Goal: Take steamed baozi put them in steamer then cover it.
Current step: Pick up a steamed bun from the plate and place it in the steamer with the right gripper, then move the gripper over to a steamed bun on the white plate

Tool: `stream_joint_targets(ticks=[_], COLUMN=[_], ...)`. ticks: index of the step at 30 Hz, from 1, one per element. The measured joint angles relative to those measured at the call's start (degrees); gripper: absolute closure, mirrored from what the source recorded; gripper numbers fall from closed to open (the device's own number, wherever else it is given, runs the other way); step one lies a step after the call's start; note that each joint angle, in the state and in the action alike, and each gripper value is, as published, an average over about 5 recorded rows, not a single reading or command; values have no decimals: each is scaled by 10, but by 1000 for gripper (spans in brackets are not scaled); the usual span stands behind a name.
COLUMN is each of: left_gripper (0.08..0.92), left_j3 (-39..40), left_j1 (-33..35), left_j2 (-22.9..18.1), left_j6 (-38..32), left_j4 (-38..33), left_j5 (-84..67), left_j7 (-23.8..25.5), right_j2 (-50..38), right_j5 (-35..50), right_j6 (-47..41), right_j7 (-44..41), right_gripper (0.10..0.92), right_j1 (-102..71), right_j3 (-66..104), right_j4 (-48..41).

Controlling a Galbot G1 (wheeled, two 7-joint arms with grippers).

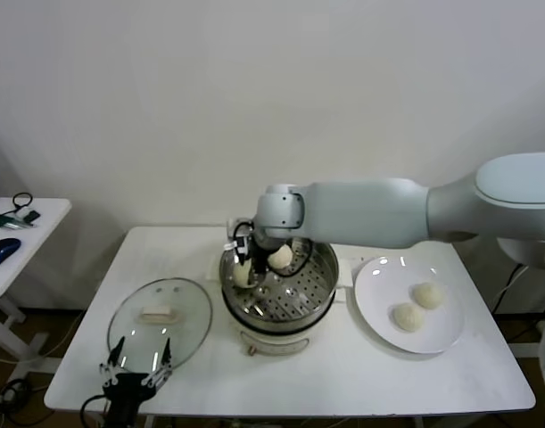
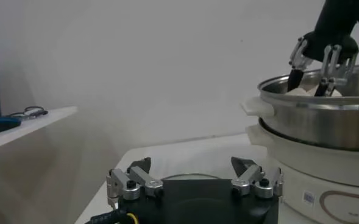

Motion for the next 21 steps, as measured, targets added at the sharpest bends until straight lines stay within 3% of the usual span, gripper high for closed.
stream_joint_targets(ticks=[5, 11, 21], left_gripper=[177, 177, 177], left_j3=[0, 2, 4], left_j1=[0, -2, -11], left_j2=[-1, -3, -5], left_j6=[0, 2, 11], left_j4=[0, -1, 5], left_j5=[0, 0, 0], left_j7=[0, 0, 4], right_j2=[-2, -34, -186], right_j5=[-7, -19, -54], right_j6=[0, 17, 104], right_j7=[0, -24, -125], right_gripper=[208, 203, 203], right_j1=[0, 32, 162], right_j3=[2, -4, -88], right_j4=[1, 20, 84])
